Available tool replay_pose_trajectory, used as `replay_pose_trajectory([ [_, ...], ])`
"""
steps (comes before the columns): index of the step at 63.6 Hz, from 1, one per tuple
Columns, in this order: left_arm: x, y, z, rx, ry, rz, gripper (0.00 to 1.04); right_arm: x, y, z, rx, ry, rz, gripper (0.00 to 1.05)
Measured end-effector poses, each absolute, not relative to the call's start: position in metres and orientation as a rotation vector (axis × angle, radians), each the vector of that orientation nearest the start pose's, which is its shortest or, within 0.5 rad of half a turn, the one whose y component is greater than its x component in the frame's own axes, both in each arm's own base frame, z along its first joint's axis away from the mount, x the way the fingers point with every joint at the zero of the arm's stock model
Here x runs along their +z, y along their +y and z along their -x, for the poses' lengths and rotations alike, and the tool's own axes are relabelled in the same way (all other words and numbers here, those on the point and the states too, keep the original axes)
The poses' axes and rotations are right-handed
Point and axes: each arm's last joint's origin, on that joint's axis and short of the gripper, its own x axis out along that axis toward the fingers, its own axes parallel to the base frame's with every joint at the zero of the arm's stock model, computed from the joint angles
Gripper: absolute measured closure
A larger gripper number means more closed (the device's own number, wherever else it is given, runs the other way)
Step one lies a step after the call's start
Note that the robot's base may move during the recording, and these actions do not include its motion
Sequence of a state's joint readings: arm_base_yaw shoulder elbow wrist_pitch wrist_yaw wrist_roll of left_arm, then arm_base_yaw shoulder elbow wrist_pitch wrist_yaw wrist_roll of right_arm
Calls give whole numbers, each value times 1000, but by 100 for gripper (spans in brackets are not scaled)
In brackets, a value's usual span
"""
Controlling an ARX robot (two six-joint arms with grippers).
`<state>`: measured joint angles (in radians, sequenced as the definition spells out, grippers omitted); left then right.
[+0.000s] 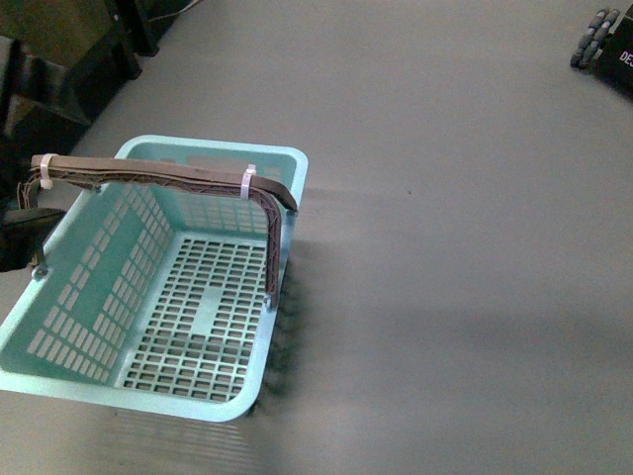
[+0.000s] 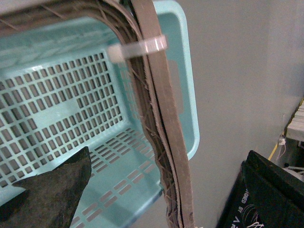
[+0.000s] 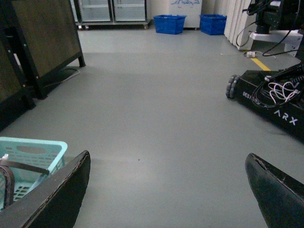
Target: Pick mango and avocado into basket
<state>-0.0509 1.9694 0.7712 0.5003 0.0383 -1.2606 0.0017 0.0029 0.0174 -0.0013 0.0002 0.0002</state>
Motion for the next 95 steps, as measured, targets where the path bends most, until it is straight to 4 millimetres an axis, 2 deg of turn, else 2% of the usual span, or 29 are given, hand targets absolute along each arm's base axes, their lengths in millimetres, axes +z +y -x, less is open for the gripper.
replay_pose_trajectory([
  [17,47,-60,-388,333,711,1188,8,169,0,-97,2,-13,0,9],
  [30,32,-70,-399,347,713,1179,11,169,0,-97,2,-13,0,9],
  [47,25,-73,-406,384,700,1184,53,169,0,-97,2,-13,0,9],
  [55,24,-76,-405,396,702,1207,76,169,0,-97,2,-13,0,9],
  [61,26,-75,-400,404,684,1278,89,169,0,-97,2,-13,0,9],
  [64,28,-74,-395,398,681,1259,89,169,0,-97,2,-13,0,9],
  [74,51,-69,-369,408,642,1308,89,169,0,-97,2,-13,0,9],
  [79,74,-64,-352,401,597,1340,89,169,0,-97,2,-13,0,9],
  [95,167,-41,-293,381,434,1444,89,169,0,-97,2,-13,0,9],
])
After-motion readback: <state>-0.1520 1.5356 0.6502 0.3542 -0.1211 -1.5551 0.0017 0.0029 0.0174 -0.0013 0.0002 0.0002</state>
